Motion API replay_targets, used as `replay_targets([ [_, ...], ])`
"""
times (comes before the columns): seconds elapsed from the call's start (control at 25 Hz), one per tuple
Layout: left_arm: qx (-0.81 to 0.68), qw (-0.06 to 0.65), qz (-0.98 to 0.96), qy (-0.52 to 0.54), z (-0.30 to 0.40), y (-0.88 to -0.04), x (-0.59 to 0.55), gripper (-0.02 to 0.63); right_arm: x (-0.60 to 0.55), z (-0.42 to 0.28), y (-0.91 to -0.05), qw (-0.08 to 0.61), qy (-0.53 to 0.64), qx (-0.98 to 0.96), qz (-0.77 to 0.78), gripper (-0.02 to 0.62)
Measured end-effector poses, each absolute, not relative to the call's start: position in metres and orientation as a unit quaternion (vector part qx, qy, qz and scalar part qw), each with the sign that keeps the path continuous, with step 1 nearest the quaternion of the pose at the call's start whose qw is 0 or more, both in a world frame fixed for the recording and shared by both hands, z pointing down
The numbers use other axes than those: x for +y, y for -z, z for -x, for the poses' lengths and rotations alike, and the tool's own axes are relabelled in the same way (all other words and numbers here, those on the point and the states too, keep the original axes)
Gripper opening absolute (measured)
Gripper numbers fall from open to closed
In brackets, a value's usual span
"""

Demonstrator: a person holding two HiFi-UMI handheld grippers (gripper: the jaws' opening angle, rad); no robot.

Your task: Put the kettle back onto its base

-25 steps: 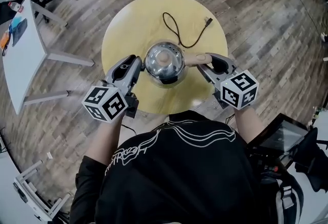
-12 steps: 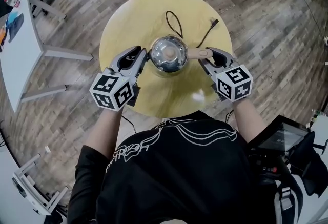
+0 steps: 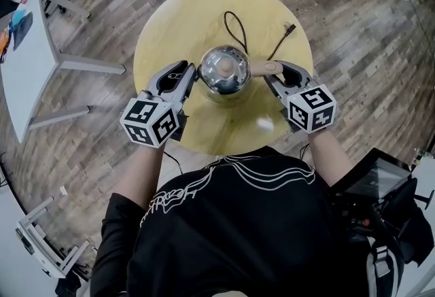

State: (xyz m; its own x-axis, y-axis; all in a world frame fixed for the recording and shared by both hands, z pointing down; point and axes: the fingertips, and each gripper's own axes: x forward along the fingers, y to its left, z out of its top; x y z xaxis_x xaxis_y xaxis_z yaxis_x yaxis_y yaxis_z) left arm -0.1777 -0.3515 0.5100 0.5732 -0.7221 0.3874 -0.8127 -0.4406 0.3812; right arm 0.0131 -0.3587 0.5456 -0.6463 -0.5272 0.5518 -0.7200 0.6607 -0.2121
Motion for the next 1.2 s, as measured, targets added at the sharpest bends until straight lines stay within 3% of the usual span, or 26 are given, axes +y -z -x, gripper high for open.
replay_targets([
  [0.56, -0.462, 0.271, -0.842, -0.068, 0.18, -0.514, -0.35, 0.075, -0.362, -0.009, -0.55, 0.215, -0.192, -0.881, -0.375, 0.147],
  [0.64, -0.468, 0.287, -0.834, -0.054, 0.184, -0.517, -0.349, 0.11, -0.36, -0.009, -0.551, 0.216, -0.203, -0.879, -0.374, 0.166],
  [0.76, -0.481, 0.317, -0.817, -0.034, 0.197, -0.521, -0.346, 0.222, -0.357, -0.016, -0.552, 0.223, -0.201, -0.871, -0.39, 0.2],
  [1.2, -0.438, 0.315, -0.842, -0.02, 0.181, -0.494, -0.271, 0.224, -0.285, -0.019, -0.51, 0.17, -0.217, -0.88, -0.388, 0.209],
])
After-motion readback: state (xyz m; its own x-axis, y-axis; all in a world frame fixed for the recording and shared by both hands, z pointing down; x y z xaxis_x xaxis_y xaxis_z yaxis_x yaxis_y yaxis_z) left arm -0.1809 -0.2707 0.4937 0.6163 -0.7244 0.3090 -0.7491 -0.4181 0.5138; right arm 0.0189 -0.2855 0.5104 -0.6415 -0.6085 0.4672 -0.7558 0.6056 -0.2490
